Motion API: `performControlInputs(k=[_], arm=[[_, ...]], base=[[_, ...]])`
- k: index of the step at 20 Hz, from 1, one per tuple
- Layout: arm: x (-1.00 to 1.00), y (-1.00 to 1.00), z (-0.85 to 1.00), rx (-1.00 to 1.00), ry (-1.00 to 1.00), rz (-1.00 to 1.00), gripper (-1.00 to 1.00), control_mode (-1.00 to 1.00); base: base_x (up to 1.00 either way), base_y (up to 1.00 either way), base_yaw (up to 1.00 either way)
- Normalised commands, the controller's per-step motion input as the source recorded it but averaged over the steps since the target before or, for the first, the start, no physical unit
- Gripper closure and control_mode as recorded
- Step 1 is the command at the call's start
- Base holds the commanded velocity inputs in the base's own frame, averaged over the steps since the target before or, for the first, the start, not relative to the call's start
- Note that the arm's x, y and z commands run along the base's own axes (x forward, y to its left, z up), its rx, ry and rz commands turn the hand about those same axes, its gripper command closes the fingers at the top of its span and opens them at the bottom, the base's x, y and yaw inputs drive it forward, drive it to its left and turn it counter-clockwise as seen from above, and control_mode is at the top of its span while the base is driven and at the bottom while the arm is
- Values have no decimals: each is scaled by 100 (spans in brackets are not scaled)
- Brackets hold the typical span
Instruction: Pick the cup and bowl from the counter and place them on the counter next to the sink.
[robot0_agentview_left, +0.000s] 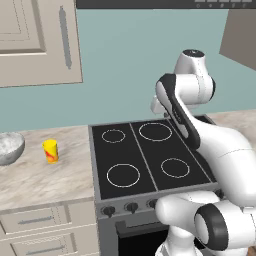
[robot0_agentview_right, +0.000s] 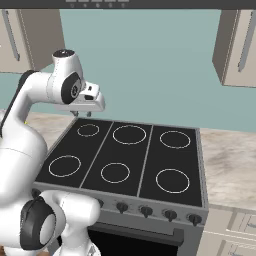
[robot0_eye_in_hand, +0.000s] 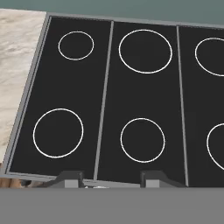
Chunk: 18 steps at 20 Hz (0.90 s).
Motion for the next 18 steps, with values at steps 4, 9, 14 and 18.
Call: performControlInputs(k=[4,9,14,18], arm=[[-4,22,0,0,0,0,-100,-100],[-8,44,-3,0,3,0,-100,-100],[-4,42,-19,4,7,0,-100,-100],[0,33,-29,11,5,0,-100,-100]], base=[[0,0,0],[0,0,0],[0,0,0],[0,0,0]])
